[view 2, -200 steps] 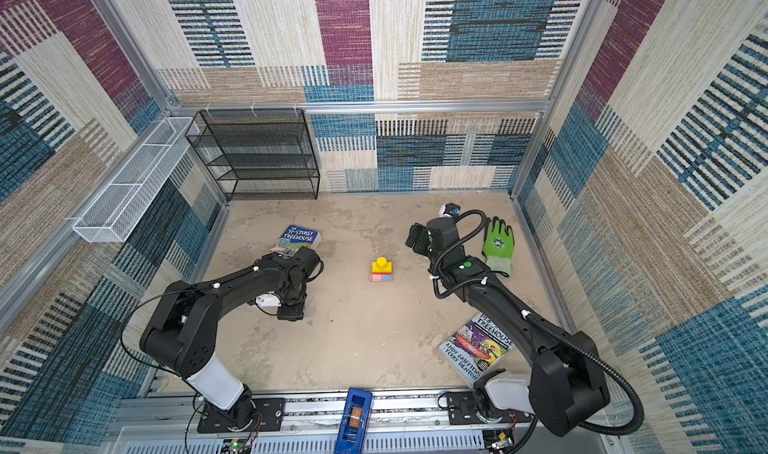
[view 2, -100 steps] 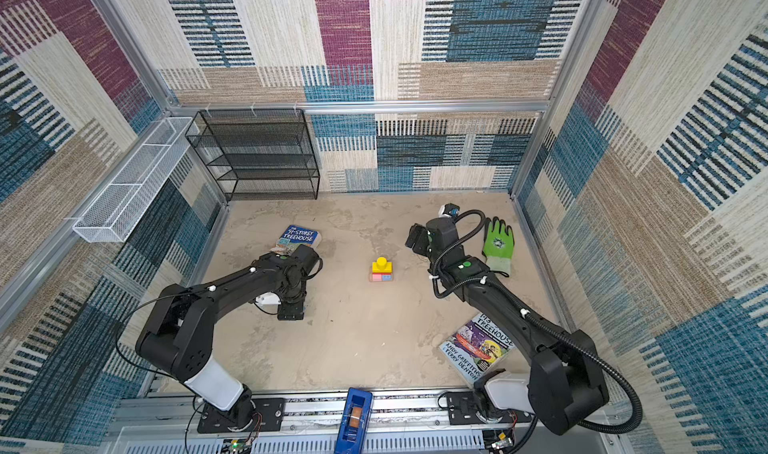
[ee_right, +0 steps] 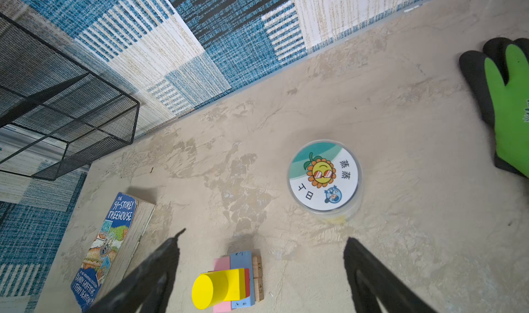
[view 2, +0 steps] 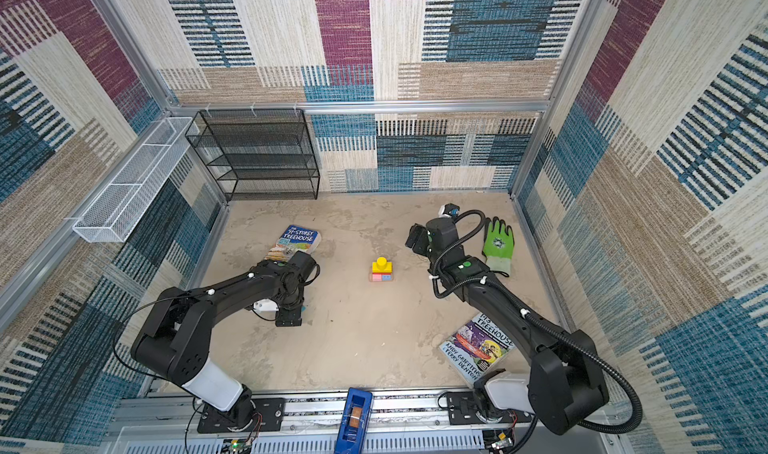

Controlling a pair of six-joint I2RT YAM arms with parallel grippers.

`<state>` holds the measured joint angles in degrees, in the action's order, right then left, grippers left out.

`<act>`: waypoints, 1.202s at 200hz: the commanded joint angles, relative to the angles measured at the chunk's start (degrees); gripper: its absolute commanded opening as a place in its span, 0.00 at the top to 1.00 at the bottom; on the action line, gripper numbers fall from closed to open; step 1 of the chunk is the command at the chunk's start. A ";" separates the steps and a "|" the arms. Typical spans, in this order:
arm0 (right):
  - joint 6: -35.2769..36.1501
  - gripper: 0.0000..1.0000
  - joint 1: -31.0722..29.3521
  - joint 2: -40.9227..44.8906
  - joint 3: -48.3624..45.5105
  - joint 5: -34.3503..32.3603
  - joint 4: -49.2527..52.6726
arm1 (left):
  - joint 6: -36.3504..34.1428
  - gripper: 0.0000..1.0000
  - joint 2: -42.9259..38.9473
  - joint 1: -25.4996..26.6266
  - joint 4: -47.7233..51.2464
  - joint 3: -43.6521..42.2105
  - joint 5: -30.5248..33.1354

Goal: Build the wood block tower
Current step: 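Lower the open left gripper around the teal block, then close the left gripper on the teal block and lift it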

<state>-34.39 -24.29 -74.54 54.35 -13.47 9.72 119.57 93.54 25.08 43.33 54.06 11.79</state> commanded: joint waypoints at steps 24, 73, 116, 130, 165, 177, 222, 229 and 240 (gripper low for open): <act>-0.13 0.09 -0.01 0.11 0.05 -0.67 -0.67 | 9.17 0.31 0.32 -0.47 -1.94 -1.45 -1.07; -0.28 0.10 0.04 -0.16 0.14 -0.32 -0.51 | 7.76 0.49 0.24 -0.74 -3.29 -2.21 -2.10; -0.46 0.10 -0.01 0.01 0.14 -0.19 -0.29 | 3.88 0.60 1.09 -0.83 -4.32 -1.95 -3.92; -0.41 0.10 -0.01 0.10 0.06 -0.14 -0.21 | 1.38 0.66 1.45 -0.84 -5.29 -1.70 -4.76; 0.10 0.11 0.04 0.32 0.38 -0.32 0.13 | -8.41 0.79 3.73 -0.94 -5.81 1.68 -7.78; 0.25 0.11 0.01 0.41 0.50 -0.32 0.37 | -12.26 0.85 5.13 -0.96 -4.75 4.00 -9.27; 0.33 0.11 0.01 1.10 0.17 -0.22 0.87 | -23.11 0.99 11.41 -0.66 -3.44 11.72 -14.94; 0.38 0.11 0.04 1.24 0.16 -0.23 0.84 | -23.84 0.99 11.94 -0.41 -3.43 12.37 -14.94; 0.31 0.12 0.03 1.56 0.06 -0.19 0.92 | -24.89 1.00 12.35 0.14 -3.37 13.42 -14.04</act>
<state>-34.37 -24.29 -73.71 54.37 -13.45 10.74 101.14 104.25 24.43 45.10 65.87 2.13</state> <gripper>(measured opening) 0.885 0.333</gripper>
